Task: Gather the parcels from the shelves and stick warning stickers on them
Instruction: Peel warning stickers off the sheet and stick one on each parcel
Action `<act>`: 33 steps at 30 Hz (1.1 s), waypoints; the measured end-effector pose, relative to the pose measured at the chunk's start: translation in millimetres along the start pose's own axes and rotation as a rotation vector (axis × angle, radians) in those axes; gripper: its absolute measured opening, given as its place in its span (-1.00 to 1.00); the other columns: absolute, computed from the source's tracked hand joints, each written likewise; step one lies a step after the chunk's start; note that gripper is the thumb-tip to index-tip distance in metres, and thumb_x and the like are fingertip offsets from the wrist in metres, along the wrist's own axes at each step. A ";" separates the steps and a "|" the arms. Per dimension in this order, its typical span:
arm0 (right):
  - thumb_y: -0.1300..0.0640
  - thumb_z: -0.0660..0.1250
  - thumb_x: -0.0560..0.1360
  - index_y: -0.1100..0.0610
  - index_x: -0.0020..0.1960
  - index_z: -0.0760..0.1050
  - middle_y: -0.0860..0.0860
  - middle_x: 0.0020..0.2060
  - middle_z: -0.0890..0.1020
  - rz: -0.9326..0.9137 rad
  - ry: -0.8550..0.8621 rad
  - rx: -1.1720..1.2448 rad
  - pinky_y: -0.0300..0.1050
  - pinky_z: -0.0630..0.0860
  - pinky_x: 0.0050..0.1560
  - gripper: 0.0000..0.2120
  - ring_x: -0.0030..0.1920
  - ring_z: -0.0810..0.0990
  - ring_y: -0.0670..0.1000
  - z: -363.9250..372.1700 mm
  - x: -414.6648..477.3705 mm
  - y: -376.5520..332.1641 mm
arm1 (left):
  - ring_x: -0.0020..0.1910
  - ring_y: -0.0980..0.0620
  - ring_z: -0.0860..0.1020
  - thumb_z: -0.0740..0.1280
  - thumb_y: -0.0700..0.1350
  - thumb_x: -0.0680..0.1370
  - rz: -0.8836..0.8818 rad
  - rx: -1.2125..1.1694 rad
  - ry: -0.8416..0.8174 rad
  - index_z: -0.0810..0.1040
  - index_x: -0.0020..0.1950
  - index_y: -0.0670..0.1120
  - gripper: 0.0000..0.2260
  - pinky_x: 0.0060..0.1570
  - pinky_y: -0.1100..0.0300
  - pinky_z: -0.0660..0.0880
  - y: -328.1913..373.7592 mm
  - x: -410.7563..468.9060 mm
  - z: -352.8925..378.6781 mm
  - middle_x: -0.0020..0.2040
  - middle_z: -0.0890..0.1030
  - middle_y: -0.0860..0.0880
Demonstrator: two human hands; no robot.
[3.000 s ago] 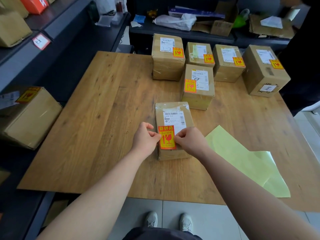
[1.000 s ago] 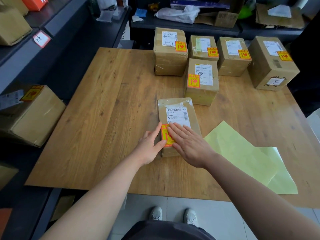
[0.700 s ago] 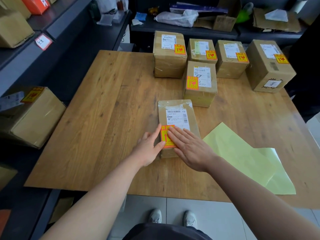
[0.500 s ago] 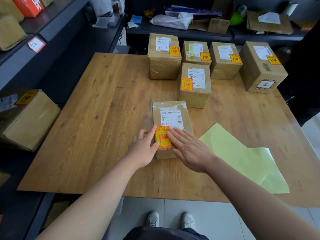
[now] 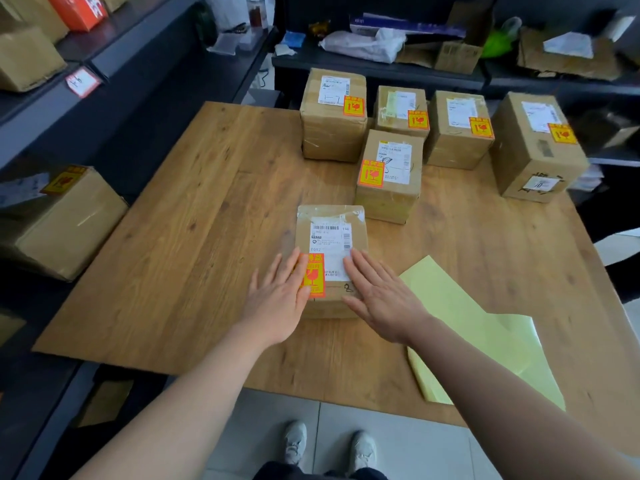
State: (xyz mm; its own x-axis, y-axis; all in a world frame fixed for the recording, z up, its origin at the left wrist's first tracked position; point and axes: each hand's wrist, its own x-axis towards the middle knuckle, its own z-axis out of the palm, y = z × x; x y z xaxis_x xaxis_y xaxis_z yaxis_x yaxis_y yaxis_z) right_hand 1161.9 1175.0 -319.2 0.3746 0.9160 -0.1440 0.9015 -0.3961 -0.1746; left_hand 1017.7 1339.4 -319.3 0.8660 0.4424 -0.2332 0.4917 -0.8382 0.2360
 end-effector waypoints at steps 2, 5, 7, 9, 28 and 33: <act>-0.27 -0.13 0.56 0.10 0.55 -0.25 0.04 0.54 -0.23 0.047 -0.020 0.074 -0.11 -0.22 0.51 -0.27 0.53 -0.27 -0.01 -2.0 -2.0 8.5 | 0.55 0.03 -0.20 -0.10 0.11 0.66 -0.053 -0.088 -0.018 -0.26 0.56 0.08 -0.47 0.50 -0.11 -0.11 4.0 0.7 0.6 0.57 -0.27 0.08; -0.23 0.07 0.57 0.09 0.56 -0.25 0.05 0.55 -0.19 0.103 -0.056 0.302 -0.14 -0.08 0.49 -0.23 0.55 -0.10 0.02 -6.6 -4.2 14.7 | 0.56 -0.02 -0.01 0.01 0.05 0.66 -0.113 -0.308 0.003 -0.22 0.57 0.02 -0.43 0.48 -0.02 0.00 16.0 0.2 -2.3 0.59 -0.13 0.03; -0.20 0.13 0.57 0.07 0.56 -0.24 0.00 0.56 -0.07 0.104 -0.079 0.404 -0.08 0.15 0.45 -0.22 0.52 0.08 0.03 -10.6 -4.0 17.3 | 0.52 -0.02 0.16 0.12 -0.05 0.66 -0.146 -0.498 0.040 -0.12 0.58 -0.05 -0.42 0.44 0.08 0.12 20.4 1.6 -5.3 0.57 0.10 0.00; -0.18 0.17 0.57 0.07 0.56 -0.16 0.02 0.54 0.10 0.086 -0.048 0.409 -0.01 0.31 0.37 -0.24 0.45 0.24 0.06 -14.0 -0.1 18.8 | 0.40 -0.03 0.37 0.24 -0.12 0.61 -0.183 -0.641 0.096 0.08 0.55 -0.06 -0.45 0.35 0.10 0.30 20.3 4.4 -7.5 0.43 0.37 0.01; -0.16 0.23 0.55 0.14 0.19 0.37 0.08 0.02 0.52 0.326 0.054 0.166 0.00 0.58 -0.05 -0.59 -0.02 0.57 0.09 -58.5 159.6 22.6 | 0.11 -0.06 0.52 0.44 -0.17 0.43 -0.020 -0.465 0.047 0.43 0.35 -0.06 -0.51 0.21 0.15 0.42 -50.6 170.6 -91.3 0.08 0.39 -0.05; -0.14 0.22 0.56 0.15 0.22 0.37 0.09 0.03 0.51 0.407 0.070 0.158 -0.07 0.54 -0.08 -0.59 -0.01 0.56 0.08 -66.2 188.7 27.6 | 0.11 -0.01 0.46 0.43 -0.21 0.44 0.092 -0.459 0.032 0.47 0.31 -0.09 -0.56 0.14 0.24 0.38 -58.6 205.7 -105.9 -0.05 0.40 0.05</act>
State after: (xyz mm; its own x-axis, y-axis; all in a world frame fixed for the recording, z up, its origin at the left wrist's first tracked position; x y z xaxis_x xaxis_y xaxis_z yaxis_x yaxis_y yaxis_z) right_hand 1271.8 1341.2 -286.7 0.7107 0.6835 -0.1665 0.6353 -0.7253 -0.2652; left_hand 1176.7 1513.4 -281.2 0.9066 0.3887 -0.1640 0.3960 -0.6497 0.6489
